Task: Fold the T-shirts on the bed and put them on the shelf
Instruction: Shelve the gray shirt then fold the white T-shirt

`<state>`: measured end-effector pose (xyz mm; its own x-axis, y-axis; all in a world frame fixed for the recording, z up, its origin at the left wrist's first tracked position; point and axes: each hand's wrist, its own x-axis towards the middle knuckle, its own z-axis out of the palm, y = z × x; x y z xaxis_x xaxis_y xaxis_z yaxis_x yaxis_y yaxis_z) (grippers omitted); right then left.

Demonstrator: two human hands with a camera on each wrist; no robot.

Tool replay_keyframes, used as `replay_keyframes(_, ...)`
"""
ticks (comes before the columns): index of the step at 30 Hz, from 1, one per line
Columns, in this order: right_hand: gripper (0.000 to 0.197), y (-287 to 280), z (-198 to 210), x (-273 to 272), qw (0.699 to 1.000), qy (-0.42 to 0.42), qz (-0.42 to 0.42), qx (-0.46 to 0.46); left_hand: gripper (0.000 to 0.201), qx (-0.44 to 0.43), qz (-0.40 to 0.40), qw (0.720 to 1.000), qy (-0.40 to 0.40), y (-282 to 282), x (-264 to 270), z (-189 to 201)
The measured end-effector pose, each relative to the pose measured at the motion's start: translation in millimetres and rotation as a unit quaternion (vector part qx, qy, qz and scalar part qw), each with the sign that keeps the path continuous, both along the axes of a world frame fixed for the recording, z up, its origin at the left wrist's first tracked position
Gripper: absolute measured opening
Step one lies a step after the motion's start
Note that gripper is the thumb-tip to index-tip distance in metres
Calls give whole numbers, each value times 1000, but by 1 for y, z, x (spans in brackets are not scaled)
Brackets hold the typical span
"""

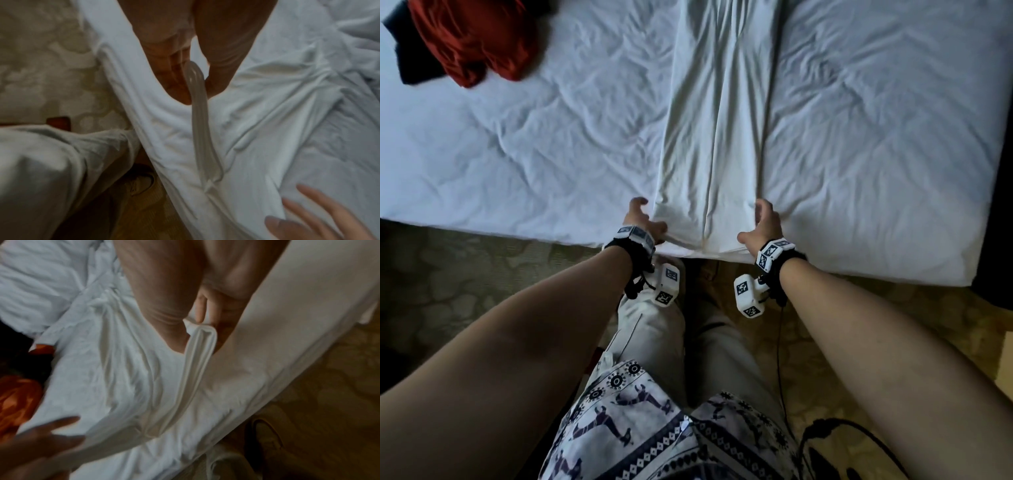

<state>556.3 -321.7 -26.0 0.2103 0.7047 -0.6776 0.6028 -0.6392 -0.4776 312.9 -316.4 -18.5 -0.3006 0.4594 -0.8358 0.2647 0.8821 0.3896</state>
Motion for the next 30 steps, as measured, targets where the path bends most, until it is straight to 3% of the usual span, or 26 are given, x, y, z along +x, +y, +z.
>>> replay_keyframes(3,50,9,18,3,997,2,77,9,36,67,-65,996,13,10,9,26)
replay_keyframes(6,22,23,35,2,993,14,120,-7,20,70,-139,988,18,26,11,43)
replay_keyframes(8,16,32,45,3,988,56,136,-40,15,78,-190,978,28,39,11,56)
replay_keyframes(10,31,43,56,4,978,92,172,-69,9,89,-257,962,32,52,9,65)
replay_keyframes(13,53,61,72,4,958,43,277,-54,34,90,-407,908,49,70,9,79)
replay_keyframes(15,48,75,78,5,938,-14,345,-10,43,103,-478,870,69,86,8,87)
replay_keyframes(17,35,88,85,4,934,-35,355,16,37,117,-530,834,105,101,7,91)
replay_keyframes(20,21,108,92,0,931,-105,342,66,19,154,-567,788,185,121,9,94)
replay_keyframes(23,18,143,102,-7,896,-170,397,100,21,182,-593,760,193,157,14,99)
replay_keyframes(30,32,193,91,-7,894,-164,399,120,33,165,-592,773,157,207,17,89)
